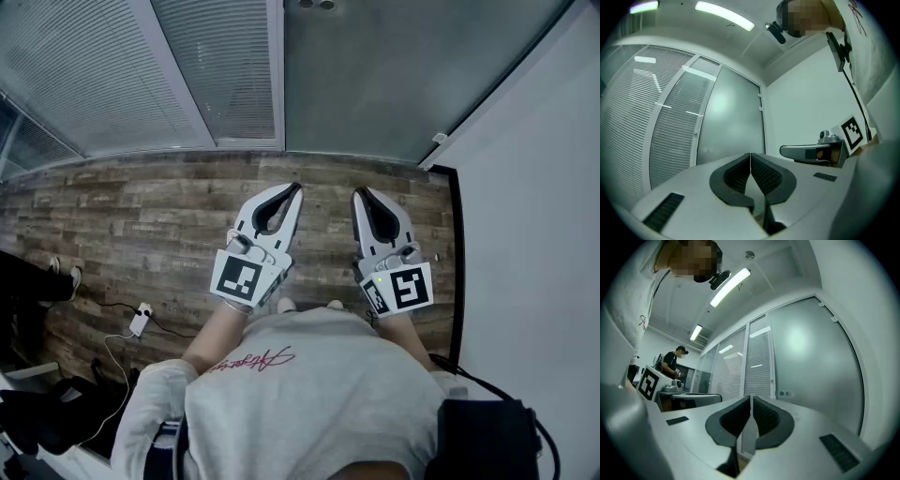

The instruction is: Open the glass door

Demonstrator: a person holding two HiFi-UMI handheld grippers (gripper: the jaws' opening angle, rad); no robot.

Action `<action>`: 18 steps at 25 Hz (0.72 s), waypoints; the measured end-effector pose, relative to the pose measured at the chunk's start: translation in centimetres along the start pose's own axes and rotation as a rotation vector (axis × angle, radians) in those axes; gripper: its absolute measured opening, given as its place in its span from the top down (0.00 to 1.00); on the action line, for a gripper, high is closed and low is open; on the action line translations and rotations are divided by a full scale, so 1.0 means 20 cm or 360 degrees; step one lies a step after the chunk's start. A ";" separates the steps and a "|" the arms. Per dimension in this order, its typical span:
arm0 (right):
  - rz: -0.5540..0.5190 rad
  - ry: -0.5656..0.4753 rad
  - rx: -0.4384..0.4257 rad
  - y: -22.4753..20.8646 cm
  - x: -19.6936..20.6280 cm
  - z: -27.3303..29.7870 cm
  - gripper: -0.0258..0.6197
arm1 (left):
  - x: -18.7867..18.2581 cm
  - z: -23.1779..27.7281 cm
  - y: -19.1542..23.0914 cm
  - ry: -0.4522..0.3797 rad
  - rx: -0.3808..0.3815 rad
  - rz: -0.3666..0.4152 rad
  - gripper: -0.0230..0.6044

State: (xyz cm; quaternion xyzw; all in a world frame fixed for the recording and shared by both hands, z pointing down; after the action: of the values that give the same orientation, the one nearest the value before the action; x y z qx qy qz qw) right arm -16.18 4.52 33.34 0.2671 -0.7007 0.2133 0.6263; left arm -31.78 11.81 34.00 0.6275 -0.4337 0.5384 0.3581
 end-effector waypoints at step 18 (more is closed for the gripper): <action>-0.0061 -0.0033 0.0080 0.00 0.01 0.00 0.91 | 0.01 0.04 0.04 0.0048 0.0032 -0.0006 0.93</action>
State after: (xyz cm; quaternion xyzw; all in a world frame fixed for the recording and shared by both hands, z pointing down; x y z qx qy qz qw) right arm -16.21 4.56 33.57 0.2982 -0.6963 0.2159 0.6161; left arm -32.22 10.84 34.14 0.6236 -0.4217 0.5515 0.3593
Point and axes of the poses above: the fingertips, and each gripper's own axes: z forward along the fingers, y to its left, x out of its underside, the point moved 7 cm from there along -z, backward along the fingers, and after that the axes turned 11 degrees about x, right-handed, at the moved point
